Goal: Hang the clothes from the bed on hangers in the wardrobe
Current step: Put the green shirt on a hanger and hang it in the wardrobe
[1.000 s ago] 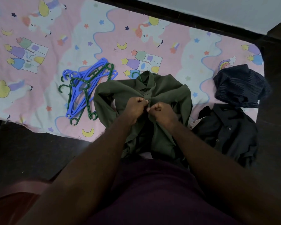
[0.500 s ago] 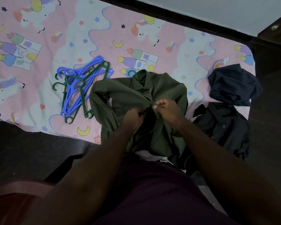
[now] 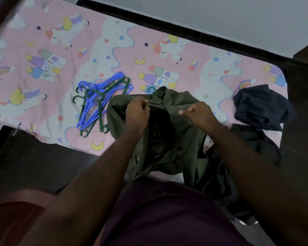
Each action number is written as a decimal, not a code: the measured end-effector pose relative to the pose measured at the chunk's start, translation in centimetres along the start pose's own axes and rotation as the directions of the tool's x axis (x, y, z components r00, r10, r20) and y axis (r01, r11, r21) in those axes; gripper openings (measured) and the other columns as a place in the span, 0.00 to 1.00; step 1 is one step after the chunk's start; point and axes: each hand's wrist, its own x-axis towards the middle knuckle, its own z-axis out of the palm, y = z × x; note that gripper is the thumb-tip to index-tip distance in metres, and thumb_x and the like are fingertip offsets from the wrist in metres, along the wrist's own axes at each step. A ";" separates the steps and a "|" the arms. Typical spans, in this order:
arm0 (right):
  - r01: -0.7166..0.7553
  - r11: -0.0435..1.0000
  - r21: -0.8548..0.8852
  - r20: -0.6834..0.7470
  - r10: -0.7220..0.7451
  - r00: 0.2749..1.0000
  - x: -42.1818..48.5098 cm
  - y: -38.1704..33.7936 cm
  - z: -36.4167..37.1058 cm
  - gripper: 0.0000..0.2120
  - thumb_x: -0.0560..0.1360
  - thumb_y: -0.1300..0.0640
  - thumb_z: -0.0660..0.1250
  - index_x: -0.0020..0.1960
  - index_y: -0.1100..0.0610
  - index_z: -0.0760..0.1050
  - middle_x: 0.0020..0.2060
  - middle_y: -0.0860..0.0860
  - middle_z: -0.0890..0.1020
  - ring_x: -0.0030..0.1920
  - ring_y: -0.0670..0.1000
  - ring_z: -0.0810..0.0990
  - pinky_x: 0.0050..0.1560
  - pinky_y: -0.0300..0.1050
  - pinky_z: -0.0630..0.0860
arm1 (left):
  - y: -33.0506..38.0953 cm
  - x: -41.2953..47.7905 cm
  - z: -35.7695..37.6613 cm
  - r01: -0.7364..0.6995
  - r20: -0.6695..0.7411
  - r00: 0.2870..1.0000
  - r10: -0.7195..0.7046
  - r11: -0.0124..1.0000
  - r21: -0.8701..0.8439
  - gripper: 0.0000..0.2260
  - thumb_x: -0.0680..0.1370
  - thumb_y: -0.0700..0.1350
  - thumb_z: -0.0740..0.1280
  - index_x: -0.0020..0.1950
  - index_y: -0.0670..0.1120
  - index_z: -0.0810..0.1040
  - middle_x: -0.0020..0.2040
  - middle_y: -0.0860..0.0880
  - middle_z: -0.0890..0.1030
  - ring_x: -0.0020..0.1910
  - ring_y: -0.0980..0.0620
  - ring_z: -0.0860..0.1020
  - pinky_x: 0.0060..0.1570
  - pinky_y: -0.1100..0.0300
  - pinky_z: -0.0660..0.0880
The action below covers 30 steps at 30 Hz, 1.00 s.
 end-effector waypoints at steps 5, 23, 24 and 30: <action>-0.168 0.865 0.473 0.095 0.140 0.986 -4.3 -0.3 3.4 0.16 0.75 0.54 0.72 0.32 0.55 0.72 0.26 0.49 0.73 0.25 0.44 0.67 0.24 0.35 0.65 | 1.1 -5.7 2.3 0.091 0.065 0.995 -0.079 0.975 -0.201 0.09 0.74 0.31 0.65 0.50 0.40 0.80 0.48 0.44 0.82 0.47 0.51 0.79 0.51 0.64 0.72; -0.384 0.712 0.587 0.381 0.175 0.908 -6.9 3.7 7.2 0.06 0.73 0.58 0.70 0.45 0.61 0.79 0.40 0.60 0.79 0.42 0.55 0.76 0.42 0.49 0.73 | 2.1 -12.6 5.2 0.641 0.316 0.741 -0.592 0.486 -0.594 0.04 0.76 0.35 0.69 0.41 0.39 0.79 0.36 0.45 0.80 0.34 0.52 0.76 0.32 0.64 0.74; -0.378 0.700 0.606 0.370 0.173 0.913 -6.9 3.9 7.1 0.06 0.73 0.57 0.70 0.45 0.61 0.78 0.39 0.59 0.79 0.41 0.55 0.76 0.42 0.49 0.73 | 1.9 -12.6 5.1 0.602 0.222 0.782 -0.583 0.611 -0.514 0.02 0.75 0.36 0.71 0.43 0.39 0.80 0.36 0.45 0.80 0.34 0.52 0.76 0.33 0.64 0.74; -0.269 0.702 0.660 0.298 0.084 0.951 -6.7 3.9 6.3 0.06 0.74 0.57 0.70 0.40 0.57 0.79 0.35 0.55 0.81 0.40 0.54 0.79 0.44 0.50 0.77 | 2.0 -12.5 5.2 0.473 0.097 0.878 -0.469 0.817 -0.329 0.03 0.74 0.38 0.72 0.47 0.41 0.82 0.41 0.46 0.83 0.40 0.51 0.81 0.43 0.58 0.79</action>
